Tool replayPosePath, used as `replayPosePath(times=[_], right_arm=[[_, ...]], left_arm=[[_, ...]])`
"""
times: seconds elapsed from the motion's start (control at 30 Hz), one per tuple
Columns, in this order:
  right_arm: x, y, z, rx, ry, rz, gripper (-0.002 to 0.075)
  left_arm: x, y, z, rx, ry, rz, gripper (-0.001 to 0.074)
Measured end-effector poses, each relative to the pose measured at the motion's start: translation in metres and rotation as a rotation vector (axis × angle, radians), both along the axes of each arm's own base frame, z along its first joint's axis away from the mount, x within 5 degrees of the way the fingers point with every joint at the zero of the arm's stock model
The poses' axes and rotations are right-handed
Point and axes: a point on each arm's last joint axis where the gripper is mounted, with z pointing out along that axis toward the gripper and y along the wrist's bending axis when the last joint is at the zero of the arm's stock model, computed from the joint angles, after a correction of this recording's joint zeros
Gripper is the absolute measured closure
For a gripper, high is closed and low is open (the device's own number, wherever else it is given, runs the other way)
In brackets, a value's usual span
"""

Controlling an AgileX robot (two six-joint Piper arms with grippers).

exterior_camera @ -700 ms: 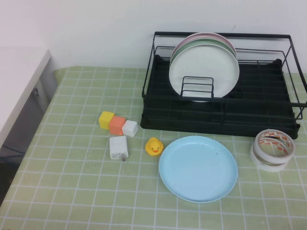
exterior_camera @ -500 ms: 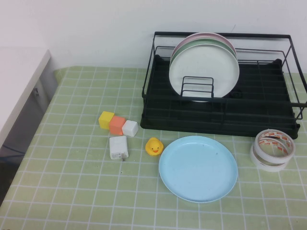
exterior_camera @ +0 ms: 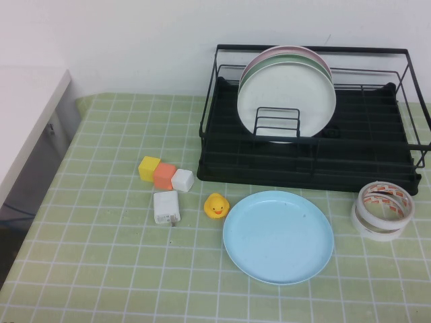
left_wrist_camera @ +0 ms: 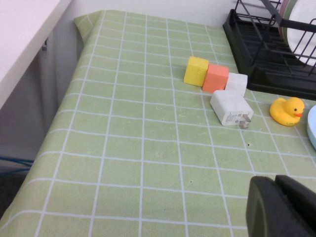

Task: Place plate on rack

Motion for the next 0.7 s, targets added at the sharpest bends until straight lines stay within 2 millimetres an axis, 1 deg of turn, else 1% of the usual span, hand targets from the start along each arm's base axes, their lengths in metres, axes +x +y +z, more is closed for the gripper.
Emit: replayPosePath(times=[0.17, 0.23, 0.27, 0.33, 0.4, 0.43, 0.5, 0.57, 0.6, 0.63, 0.7], right_arm=[[0.000, 0.000, 0.000, 0.013, -0.001, 0.001, 0.0728], [0.000, 0.001, 0.000, 0.028, -0.003, 0.002, 0.0728], [0.000, 0.002, 0.000, 0.046, -0.005, 0.004, 0.0728], [0.000, 0.005, 0.000, 0.150, -0.013, 0.008, 0.0728], [0.001, 0.011, 0.001, 0.328, -0.022, 0.011, 0.0728], [0.001, 0.015, 0.001, 0.447, -0.027, 0.013, 0.0728], [0.001, 0.021, 0.003, 0.660, -0.033, 0.021, 0.0728], [0.001, 0.027, 0.005, 0.838, -0.034, 0.033, 0.0728], [0.001, 0.029, 0.006, 0.891, -0.038, 0.038, 0.0728], [0.001, 0.029, 0.007, 0.926, -0.043, 0.039, 0.0728], [0.001, 0.030, 0.008, 0.938, -0.046, 0.046, 0.0728]], left_arm=[[0.000, -0.001, 0.000, -0.030, 0.006, -0.002, 0.0737], [0.000, -0.003, 0.001, -0.087, 0.007, -0.006, 0.0737], [0.000, -0.004, 0.003, -0.143, 0.006, -0.008, 0.0737], [0.000, -0.007, 0.006, -0.328, 0.011, -0.007, 0.0737], [0.000, -0.010, 0.014, -0.648, 0.017, 0.010, 0.0737], [0.000, -0.011, 0.018, -0.786, 0.022, 0.021, 0.0737], [0.001, -0.007, 0.025, -1.061, 0.012, 0.061, 0.0737], [0.003, 0.001, 0.030, -1.212, -0.054, 0.133, 0.0737], [0.004, 0.007, 0.032, -1.261, -0.096, 0.178, 0.0737], [0.005, 0.011, 0.033, -1.305, -0.126, 0.219, 0.0738], [0.005, 0.022, 0.034, -1.397, -0.190, 0.316, 0.0737]])
